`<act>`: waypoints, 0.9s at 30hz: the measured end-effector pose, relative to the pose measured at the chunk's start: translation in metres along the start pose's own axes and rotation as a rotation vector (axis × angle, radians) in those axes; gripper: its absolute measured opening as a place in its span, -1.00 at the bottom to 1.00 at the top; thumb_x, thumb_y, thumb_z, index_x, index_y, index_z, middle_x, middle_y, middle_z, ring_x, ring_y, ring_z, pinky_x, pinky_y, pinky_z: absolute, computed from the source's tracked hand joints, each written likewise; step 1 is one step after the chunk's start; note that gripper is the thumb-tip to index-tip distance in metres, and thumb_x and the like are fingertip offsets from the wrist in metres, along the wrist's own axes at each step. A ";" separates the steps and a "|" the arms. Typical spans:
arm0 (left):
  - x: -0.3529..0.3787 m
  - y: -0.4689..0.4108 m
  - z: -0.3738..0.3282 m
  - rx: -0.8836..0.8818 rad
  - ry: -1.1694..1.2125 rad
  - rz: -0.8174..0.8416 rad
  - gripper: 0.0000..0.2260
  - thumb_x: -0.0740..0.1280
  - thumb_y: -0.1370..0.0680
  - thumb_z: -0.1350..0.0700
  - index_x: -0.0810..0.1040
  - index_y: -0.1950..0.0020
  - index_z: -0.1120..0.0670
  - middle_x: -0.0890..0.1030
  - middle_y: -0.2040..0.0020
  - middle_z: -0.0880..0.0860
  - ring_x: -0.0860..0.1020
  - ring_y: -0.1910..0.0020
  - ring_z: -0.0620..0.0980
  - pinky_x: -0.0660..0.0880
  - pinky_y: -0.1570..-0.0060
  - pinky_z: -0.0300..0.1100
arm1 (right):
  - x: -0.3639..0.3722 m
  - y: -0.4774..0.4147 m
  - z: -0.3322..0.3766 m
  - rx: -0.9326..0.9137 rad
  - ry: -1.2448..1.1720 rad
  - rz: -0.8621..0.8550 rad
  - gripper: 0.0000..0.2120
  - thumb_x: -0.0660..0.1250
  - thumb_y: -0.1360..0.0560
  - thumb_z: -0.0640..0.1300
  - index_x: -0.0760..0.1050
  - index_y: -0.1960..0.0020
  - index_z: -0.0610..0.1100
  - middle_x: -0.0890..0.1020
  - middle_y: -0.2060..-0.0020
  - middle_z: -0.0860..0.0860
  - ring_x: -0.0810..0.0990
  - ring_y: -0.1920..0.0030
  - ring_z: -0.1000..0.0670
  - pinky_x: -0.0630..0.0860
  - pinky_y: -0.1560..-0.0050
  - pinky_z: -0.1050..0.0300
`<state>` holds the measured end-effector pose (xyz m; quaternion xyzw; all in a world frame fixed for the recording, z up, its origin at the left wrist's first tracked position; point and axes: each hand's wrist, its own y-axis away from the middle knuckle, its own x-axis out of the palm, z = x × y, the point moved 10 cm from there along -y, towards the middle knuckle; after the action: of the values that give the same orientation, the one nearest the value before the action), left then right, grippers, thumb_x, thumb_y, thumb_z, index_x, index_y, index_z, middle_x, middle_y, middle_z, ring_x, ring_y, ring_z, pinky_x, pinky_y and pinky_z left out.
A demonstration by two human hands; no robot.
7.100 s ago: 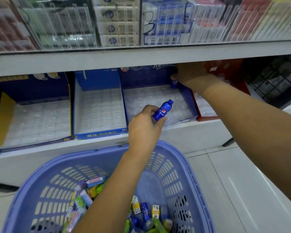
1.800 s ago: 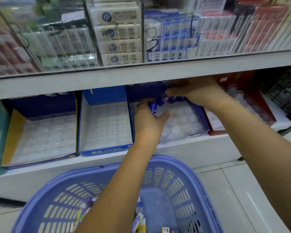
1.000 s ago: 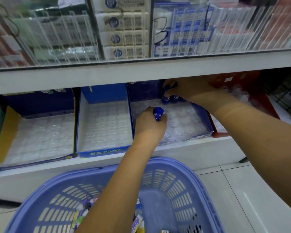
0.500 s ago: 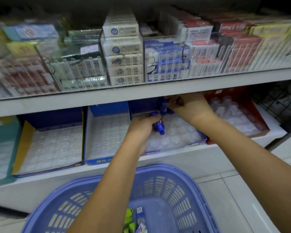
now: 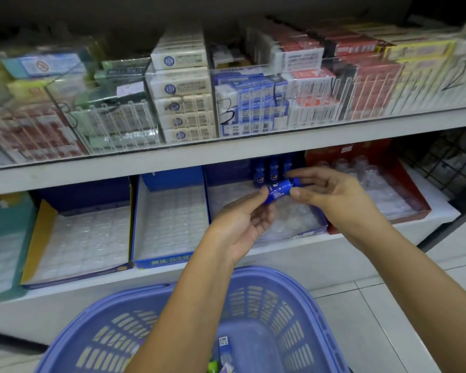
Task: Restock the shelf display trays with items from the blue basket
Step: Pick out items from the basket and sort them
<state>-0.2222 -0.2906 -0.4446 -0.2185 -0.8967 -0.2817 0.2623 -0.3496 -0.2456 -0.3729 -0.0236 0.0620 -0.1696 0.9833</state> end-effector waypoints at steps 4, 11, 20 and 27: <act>0.008 0.000 -0.010 0.171 -0.117 0.053 -0.78 0.31 -0.50 0.37 0.55 -0.11 0.19 0.65 0.05 0.09 0.61 0.11 -0.05 0.58 0.05 -0.29 | -0.006 -0.001 -0.020 0.171 -0.229 -0.074 -0.89 0.42 -0.40 -0.21 0.58 0.07 -0.16 0.69 0.18 -0.11 0.69 0.20 0.03 0.59 0.18 0.34; 0.013 0.001 -0.025 0.414 -0.422 -0.056 -0.73 0.43 -0.43 0.33 0.56 -0.04 0.04 0.64 -0.01 0.00 0.62 0.01 -0.07 0.55 0.06 -0.33 | -0.011 -0.019 -0.011 0.154 -0.110 -0.150 -0.82 0.45 -0.40 -0.24 0.54 0.03 -0.25 0.66 0.24 -0.12 0.65 0.36 0.06 0.61 0.27 0.29; 0.003 0.000 0.009 0.411 -1.679 -0.024 -0.51 0.15 -0.62 -0.09 0.19 -0.52 0.02 0.12 -0.55 -0.09 0.04 -0.53 -0.11 -0.02 -0.45 -0.27 | -0.027 -0.064 0.020 -0.139 0.796 -0.252 -0.81 0.43 -0.43 -0.15 0.52 0.26 -0.25 0.65 0.16 -0.21 0.59 0.06 -0.17 0.46 -0.02 0.04; 0.002 0.001 0.013 0.386 -1.640 0.032 -0.51 0.09 -0.64 -0.08 0.12 -0.54 0.02 0.03 -0.56 -0.11 -0.06 -0.53 -0.16 -0.13 -0.44 -0.30 | -0.014 -0.075 -0.003 -0.141 0.982 -0.174 -0.78 0.38 -0.48 -0.09 0.57 0.01 -0.25 0.65 0.07 -0.18 0.59 0.05 -0.17 0.45 0.04 0.10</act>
<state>-0.2275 -0.2813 -0.4519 -0.3179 -0.8323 0.1285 -0.4356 -0.3880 -0.3119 -0.3689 -0.0123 0.5264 -0.2374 0.8163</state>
